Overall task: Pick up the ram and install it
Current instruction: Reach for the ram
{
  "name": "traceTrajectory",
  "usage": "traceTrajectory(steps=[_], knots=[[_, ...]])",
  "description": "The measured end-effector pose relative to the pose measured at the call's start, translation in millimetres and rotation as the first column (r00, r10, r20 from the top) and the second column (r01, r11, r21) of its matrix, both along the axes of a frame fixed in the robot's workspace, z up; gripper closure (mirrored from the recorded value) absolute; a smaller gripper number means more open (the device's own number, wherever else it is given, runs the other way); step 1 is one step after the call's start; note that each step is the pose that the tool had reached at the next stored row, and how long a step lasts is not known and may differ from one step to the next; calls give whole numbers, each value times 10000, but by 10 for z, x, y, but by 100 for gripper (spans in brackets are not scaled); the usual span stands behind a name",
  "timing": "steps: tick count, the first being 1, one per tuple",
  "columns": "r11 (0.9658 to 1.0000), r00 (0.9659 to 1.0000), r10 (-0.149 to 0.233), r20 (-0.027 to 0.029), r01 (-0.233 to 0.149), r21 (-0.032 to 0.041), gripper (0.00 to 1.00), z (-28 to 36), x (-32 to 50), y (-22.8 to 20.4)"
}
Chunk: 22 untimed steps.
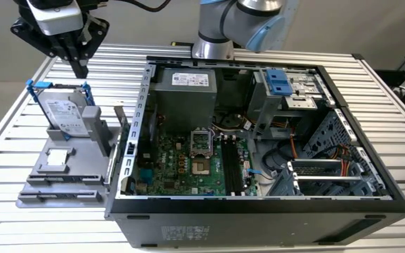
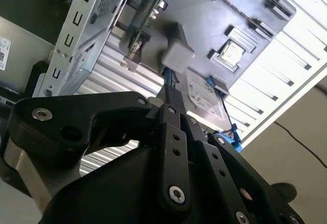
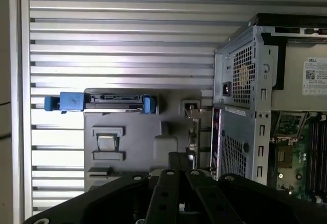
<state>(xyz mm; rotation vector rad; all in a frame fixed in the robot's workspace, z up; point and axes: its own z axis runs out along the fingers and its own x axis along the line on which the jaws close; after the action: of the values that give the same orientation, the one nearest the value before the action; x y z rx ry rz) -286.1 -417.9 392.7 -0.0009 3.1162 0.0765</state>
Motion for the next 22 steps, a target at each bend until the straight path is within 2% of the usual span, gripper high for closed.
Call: traceTrajectory(steps=[11,22], knots=[[10000,10000,0,1,0,1,100,-1,-247,-27],[10000,10000,-2,1,2,1,100,0,-481,-30]])
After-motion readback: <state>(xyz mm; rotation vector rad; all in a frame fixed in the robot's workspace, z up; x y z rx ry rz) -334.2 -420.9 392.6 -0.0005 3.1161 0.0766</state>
